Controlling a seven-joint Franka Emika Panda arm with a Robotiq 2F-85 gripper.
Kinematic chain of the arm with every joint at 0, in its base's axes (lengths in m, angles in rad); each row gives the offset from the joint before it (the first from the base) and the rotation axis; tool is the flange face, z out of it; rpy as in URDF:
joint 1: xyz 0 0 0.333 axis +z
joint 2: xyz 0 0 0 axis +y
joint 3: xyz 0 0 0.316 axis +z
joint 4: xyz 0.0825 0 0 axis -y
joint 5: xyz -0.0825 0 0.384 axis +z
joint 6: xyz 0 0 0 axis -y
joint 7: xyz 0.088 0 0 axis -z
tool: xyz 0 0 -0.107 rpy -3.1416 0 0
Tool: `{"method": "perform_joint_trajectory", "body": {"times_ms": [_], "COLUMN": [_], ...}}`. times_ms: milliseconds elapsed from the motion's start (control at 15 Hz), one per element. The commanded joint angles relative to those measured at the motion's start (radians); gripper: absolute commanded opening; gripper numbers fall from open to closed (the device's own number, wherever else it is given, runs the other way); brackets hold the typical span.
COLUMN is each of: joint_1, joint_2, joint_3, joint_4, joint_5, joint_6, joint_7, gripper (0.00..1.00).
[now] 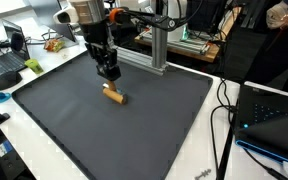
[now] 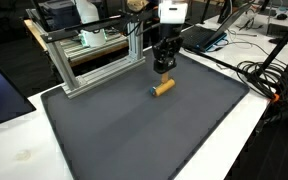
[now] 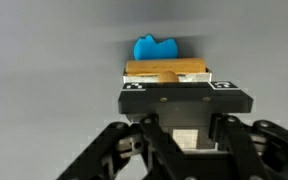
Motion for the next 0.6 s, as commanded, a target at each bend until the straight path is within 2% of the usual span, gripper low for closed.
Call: {"method": "perform_joint_trajectory", "body": {"times_ms": [0, 533], "joint_1": [0.008, 0.014], "joint_2": [-0.004, 0.022], "joint_3": [-0.012, -0.010], "joint_4": [-0.009, 0.010], "joint_5": [-0.022, -0.036], "joint_6": [0.003, -0.072], "joint_7": [0.034, 0.044], "gripper": [0.22, 0.22]}}
